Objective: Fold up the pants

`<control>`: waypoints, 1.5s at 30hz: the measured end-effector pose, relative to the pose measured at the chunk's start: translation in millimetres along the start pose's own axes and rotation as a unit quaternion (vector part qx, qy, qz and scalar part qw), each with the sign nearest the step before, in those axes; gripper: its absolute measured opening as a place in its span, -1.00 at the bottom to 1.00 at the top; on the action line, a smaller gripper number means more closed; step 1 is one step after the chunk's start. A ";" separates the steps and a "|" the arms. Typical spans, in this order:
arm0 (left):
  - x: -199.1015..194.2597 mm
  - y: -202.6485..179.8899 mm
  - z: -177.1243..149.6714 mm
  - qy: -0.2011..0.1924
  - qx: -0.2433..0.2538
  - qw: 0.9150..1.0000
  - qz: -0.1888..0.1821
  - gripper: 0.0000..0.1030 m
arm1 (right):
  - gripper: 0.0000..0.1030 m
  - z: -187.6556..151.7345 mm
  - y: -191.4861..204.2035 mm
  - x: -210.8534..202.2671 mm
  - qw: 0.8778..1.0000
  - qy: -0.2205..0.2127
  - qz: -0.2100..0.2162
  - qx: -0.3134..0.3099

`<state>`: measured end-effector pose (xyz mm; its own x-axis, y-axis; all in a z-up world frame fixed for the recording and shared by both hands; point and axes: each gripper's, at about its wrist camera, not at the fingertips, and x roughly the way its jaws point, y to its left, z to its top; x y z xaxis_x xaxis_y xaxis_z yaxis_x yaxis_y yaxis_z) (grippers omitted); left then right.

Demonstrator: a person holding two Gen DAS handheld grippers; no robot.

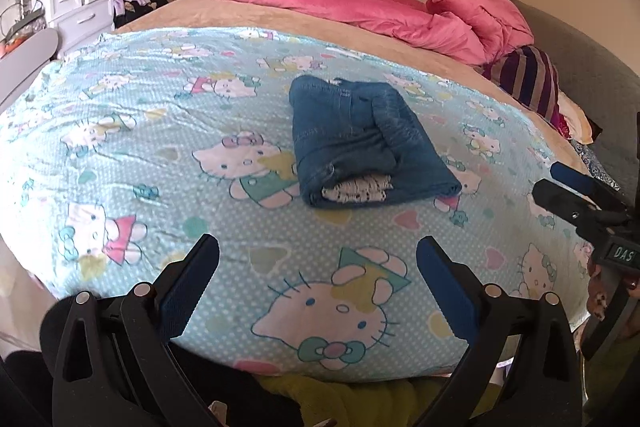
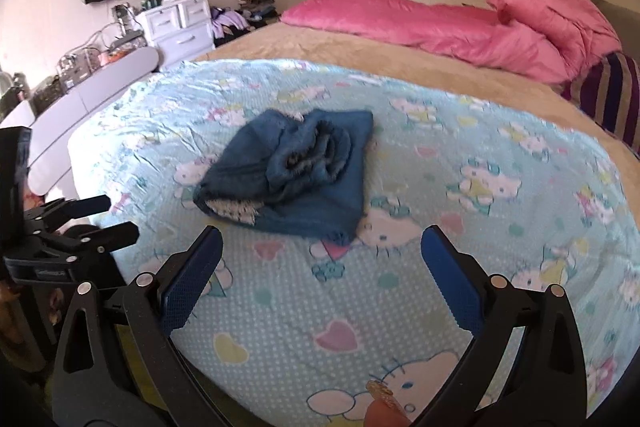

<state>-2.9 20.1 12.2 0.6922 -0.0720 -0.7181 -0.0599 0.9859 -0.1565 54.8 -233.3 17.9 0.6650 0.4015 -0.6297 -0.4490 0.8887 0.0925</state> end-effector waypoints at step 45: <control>3.3 -2.2 -5.3 0.008 -0.010 1.000 0.001 0.91 | 0.82 -16.9 -0.9 20.3 0.999 0.036 0.007 0.014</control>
<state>-4.3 16.8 6.6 0.6799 -0.0722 -0.7298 -0.0758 0.9829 -0.1678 58.7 -229.7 -8.0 0.6143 0.3981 -0.6813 -0.4407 0.8893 0.1223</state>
